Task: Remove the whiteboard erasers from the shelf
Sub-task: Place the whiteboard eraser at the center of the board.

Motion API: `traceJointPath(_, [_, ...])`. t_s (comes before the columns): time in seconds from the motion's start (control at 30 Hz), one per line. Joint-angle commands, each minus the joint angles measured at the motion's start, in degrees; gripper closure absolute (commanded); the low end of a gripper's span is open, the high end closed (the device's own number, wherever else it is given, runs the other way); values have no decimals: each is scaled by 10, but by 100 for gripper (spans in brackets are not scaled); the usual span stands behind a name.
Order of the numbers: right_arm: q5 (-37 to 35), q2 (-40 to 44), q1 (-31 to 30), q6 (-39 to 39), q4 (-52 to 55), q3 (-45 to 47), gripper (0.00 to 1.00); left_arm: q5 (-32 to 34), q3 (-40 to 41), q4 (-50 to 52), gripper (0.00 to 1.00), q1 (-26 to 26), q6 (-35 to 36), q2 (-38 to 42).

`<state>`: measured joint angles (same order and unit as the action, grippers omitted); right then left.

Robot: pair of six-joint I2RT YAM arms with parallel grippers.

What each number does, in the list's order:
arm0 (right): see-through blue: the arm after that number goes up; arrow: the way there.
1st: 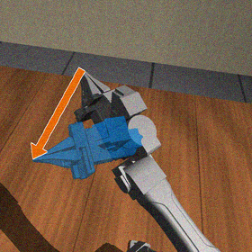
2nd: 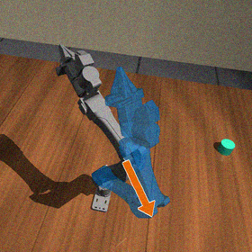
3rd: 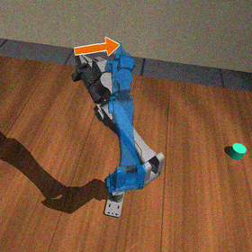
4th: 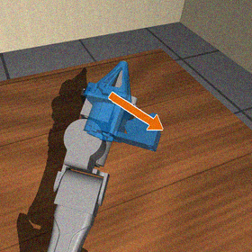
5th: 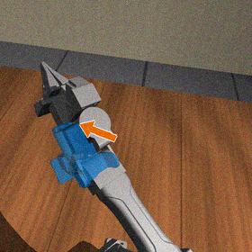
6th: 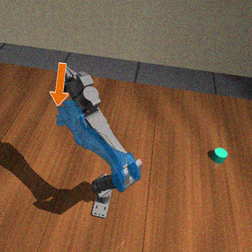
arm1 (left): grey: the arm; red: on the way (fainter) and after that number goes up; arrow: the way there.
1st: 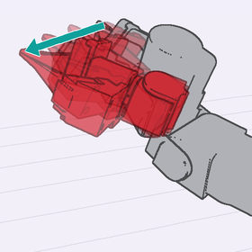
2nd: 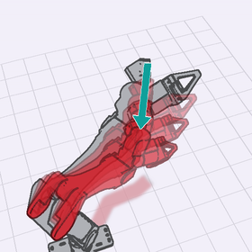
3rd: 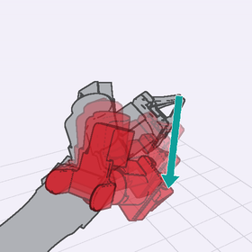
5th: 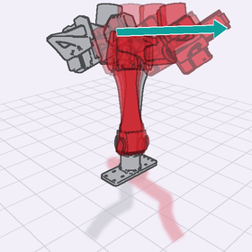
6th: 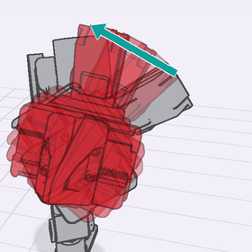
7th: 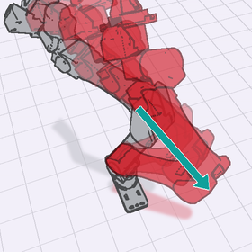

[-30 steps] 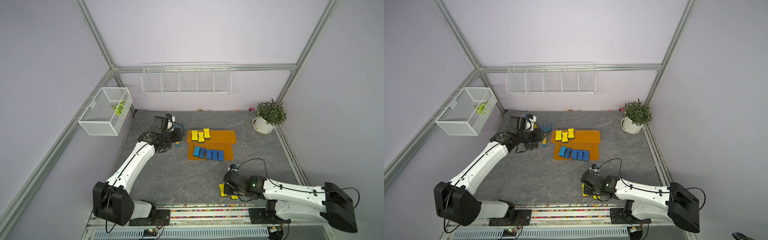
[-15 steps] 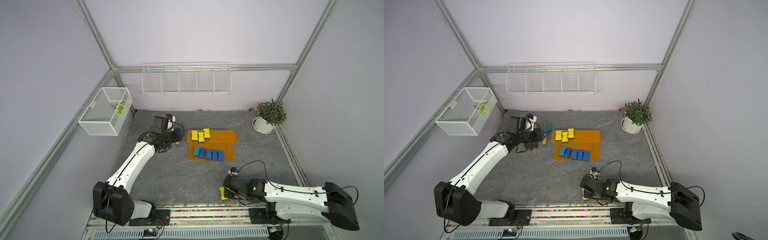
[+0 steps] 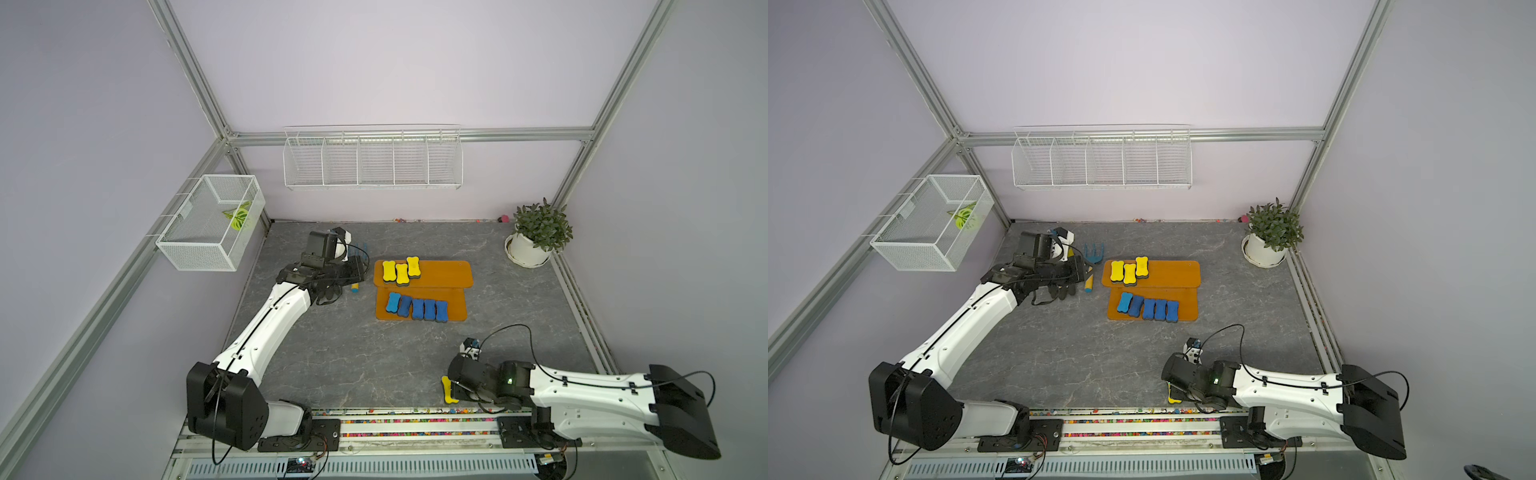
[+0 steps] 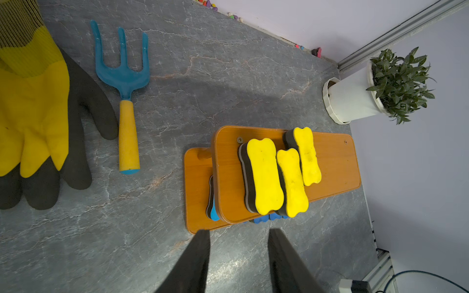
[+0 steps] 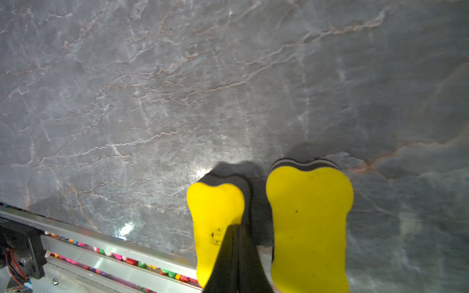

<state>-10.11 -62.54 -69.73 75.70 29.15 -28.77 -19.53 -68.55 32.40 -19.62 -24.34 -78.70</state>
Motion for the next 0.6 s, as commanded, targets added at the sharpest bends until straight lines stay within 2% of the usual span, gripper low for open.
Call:
traceJointPath(0.0, [-17, 2, -3, 5, 27, 0, 86, -3, 4, -9, 57, -1, 9, -4])
traceJointPath(0.13, [-29, 15, -3, 0, 57, -17, 76, -7, 2, -7, 57, 0, 7, -4])
traceJointPath(0.37, [-90, 38, 0, -41, 100, -81, 69, -30, -7, -4, 57, -2, -10, -4])
traceJointPath(0.57, [-54, -9, 89, -165, 77, -178, 68, -41, -11, -3, 57, -8, -22, -9])
